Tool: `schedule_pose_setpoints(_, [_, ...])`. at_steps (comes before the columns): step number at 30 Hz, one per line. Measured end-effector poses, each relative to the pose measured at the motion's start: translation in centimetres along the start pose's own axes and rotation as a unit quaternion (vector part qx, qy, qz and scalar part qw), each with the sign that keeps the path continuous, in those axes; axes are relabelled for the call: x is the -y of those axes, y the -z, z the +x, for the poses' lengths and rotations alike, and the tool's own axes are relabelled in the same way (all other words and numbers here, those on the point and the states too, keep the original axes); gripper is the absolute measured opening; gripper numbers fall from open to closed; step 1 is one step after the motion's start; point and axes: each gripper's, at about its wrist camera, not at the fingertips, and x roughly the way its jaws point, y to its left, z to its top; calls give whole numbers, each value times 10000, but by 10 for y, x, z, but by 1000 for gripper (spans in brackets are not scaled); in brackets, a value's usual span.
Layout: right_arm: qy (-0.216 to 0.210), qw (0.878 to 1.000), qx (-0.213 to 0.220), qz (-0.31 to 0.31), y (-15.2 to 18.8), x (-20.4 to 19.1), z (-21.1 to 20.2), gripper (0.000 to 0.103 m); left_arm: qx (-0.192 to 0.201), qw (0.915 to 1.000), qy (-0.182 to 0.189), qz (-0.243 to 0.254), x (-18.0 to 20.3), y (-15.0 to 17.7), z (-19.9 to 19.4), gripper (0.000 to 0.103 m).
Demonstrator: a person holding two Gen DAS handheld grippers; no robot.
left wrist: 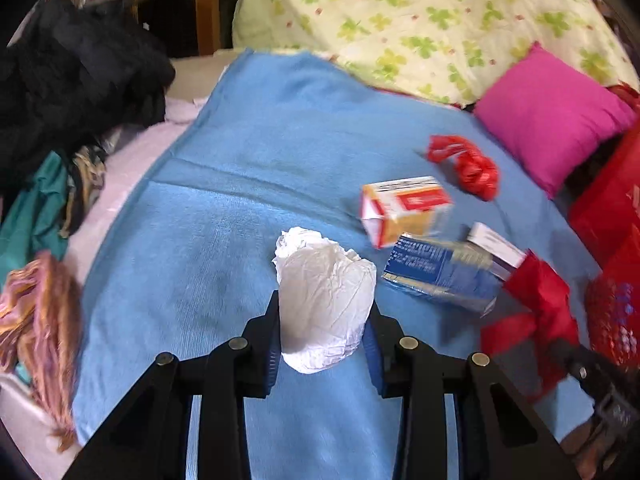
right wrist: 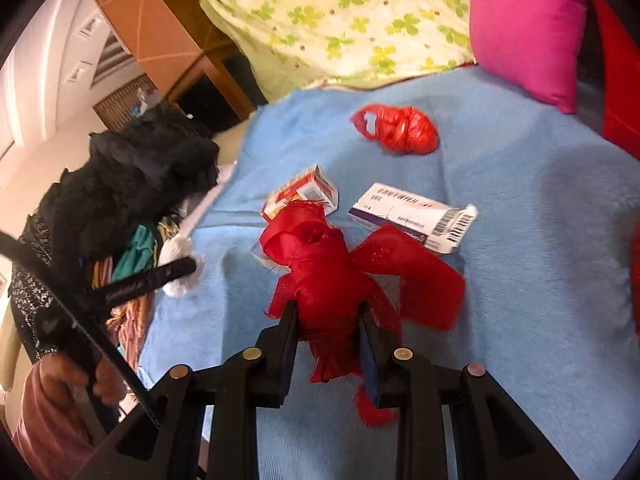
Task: Collect trash
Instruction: 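Grasp the white tissue ball with the left tool while the right tool grasps the red ribbon, then lift the white tissue ball and red ribbon off the blanket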
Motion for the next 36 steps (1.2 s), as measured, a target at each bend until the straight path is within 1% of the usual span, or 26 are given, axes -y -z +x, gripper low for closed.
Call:
schedule_pose_setpoints(4, [-62, 9995, 314, 16, 9, 3, -32, 30, 401, 9985, -140, 336, 31, 14, -46, 37])
schedule_pose_setpoints(5, [-69, 9994, 347, 42, 10, 5, -35, 30, 466, 9980, -160, 395, 38, 15, -53, 37])
schedule_pose_setpoints(7, [-72, 9990, 410, 133, 15, 11, -46, 30, 717, 9954, -247, 580, 57, 23, -75, 37])
schedule_pose_setpoints(11, [-24, 9985, 510, 206, 22, 15, -63, 30, 1023, 9910, -342, 792, 84, 34, -104, 38])
schedule_pose_setpoints(13, [-14, 9980, 613, 141, 24, 13, -73, 30, 1133, 9886, -414, 904, 96, 39, -114, 38])
schedule_pose_setpoints(21, [88, 9961, 861, 145, 30, 18, -98, 30, 1271, 9835, -470, 1200, 130, 52, -136, 38])
schedule_pose_setpoints(26, [169, 9955, 924, 153, 30, 25, -106, 30, 1290, 9814, -508, 1326, 142, 56, -140, 38])
schedule_pose_setpoints(36, [186, 9942, 1059, 91, 30, 28, -117, 30, 1277, 9791, -551, 1483, 160, 59, -139, 38])
